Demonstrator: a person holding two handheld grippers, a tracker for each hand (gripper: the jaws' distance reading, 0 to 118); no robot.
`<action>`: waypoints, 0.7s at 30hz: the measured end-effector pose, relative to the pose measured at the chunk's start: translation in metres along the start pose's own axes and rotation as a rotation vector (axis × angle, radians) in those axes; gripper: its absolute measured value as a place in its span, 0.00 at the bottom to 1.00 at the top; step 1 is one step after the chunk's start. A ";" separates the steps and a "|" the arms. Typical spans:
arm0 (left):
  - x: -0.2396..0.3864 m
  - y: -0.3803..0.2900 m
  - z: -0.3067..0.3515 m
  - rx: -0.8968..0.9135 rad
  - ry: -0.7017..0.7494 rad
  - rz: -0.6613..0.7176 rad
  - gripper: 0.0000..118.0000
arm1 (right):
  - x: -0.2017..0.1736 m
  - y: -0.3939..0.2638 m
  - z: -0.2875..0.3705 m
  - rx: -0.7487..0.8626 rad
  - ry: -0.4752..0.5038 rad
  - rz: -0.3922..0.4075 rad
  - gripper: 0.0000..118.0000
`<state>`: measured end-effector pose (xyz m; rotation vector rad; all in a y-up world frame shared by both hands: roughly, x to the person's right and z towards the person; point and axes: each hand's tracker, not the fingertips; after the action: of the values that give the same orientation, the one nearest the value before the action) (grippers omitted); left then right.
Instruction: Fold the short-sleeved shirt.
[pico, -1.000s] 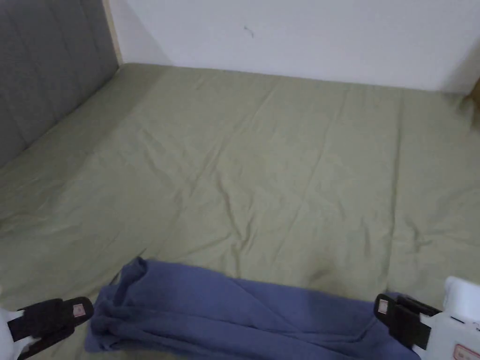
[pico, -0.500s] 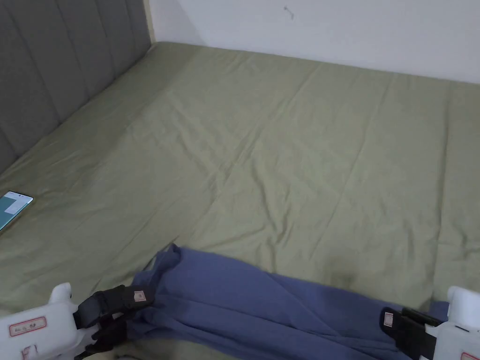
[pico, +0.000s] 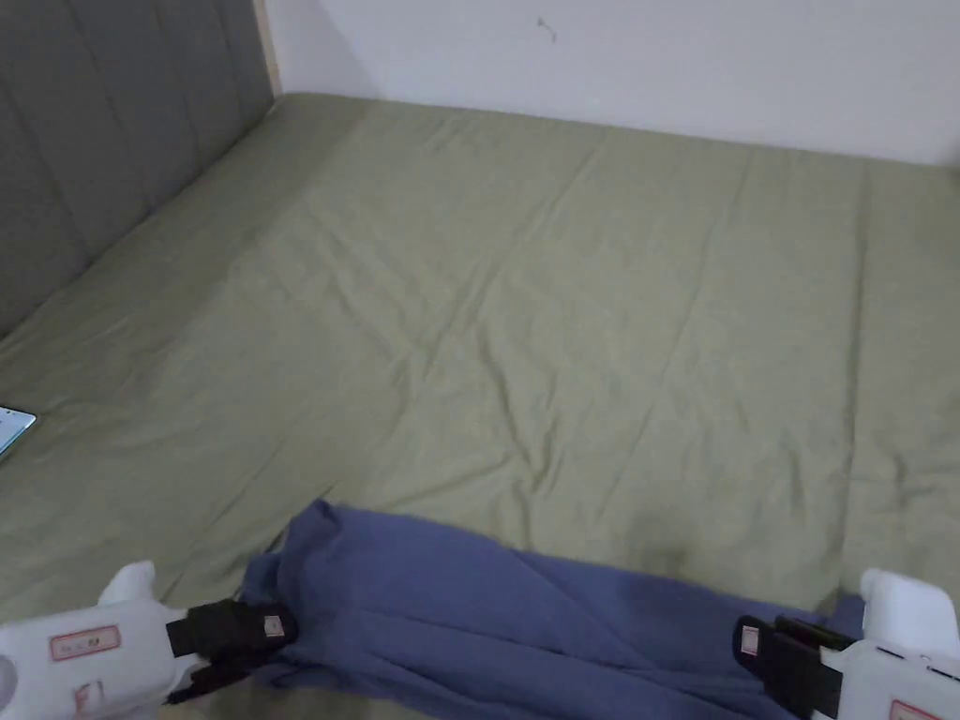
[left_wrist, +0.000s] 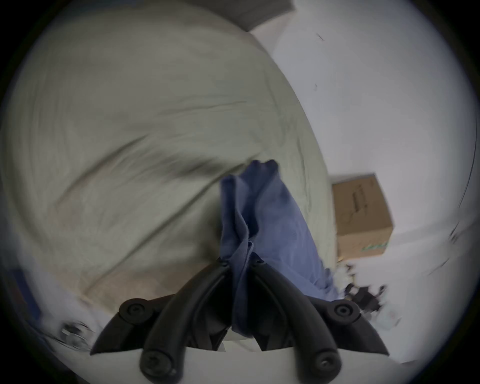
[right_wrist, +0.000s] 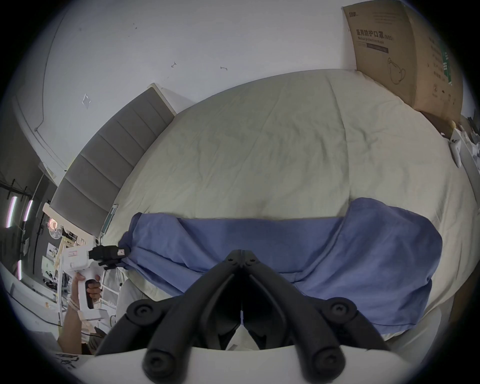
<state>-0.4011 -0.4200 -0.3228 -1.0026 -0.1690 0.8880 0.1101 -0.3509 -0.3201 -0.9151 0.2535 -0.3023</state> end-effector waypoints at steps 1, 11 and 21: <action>0.020 0.000 0.002 -0.002 0.053 -0.077 0.05 | 0.004 0.000 0.002 -0.001 -0.002 -0.006 0.00; 0.243 -0.078 -0.042 -0.023 0.034 -0.949 0.05 | 0.055 -0.012 0.040 0.062 -0.054 -0.124 0.00; 0.272 -0.184 -0.187 -0.301 0.007 -1.121 0.10 | 0.107 -0.034 0.065 0.095 -0.099 -0.294 0.00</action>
<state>-0.0253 -0.3918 -0.3521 -0.9833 -0.7857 -0.1763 0.2268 -0.3619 -0.2640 -0.8707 0.0116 -0.5340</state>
